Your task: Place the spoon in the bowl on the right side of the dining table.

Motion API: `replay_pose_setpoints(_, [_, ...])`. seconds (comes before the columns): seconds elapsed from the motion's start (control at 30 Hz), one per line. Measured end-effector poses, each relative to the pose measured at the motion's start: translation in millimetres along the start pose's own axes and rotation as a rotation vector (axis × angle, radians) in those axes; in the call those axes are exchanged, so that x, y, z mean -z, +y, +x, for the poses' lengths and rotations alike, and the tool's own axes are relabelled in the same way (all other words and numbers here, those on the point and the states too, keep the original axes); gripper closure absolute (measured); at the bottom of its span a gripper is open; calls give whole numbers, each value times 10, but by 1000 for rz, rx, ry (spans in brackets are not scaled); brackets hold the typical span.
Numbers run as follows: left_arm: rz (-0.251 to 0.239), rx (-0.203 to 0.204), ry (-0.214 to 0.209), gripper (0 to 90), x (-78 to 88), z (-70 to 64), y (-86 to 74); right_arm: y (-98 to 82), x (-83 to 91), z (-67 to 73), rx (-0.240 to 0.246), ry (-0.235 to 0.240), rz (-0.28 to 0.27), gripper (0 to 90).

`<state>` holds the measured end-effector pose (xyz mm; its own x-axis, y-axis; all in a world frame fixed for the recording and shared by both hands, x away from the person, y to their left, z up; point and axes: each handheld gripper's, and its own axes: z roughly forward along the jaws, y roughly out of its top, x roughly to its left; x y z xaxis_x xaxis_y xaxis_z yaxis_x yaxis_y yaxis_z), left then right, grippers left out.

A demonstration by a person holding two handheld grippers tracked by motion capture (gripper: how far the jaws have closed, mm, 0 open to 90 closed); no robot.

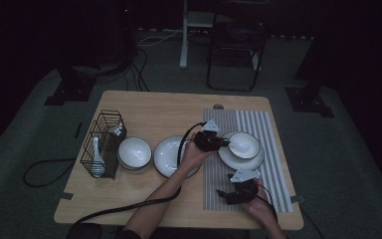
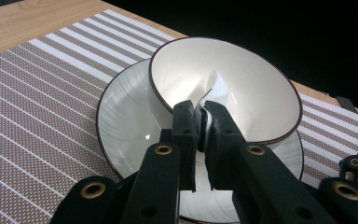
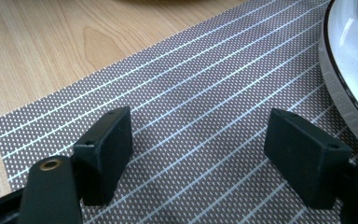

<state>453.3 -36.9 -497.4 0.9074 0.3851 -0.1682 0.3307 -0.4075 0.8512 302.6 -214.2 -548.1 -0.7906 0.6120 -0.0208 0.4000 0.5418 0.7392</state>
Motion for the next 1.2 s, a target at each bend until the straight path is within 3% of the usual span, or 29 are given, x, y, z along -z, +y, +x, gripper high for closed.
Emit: replay_pose_setpoints(1.2, [18,2,-4,689,33,18,34,1,1,-3,-1,1,2,231])
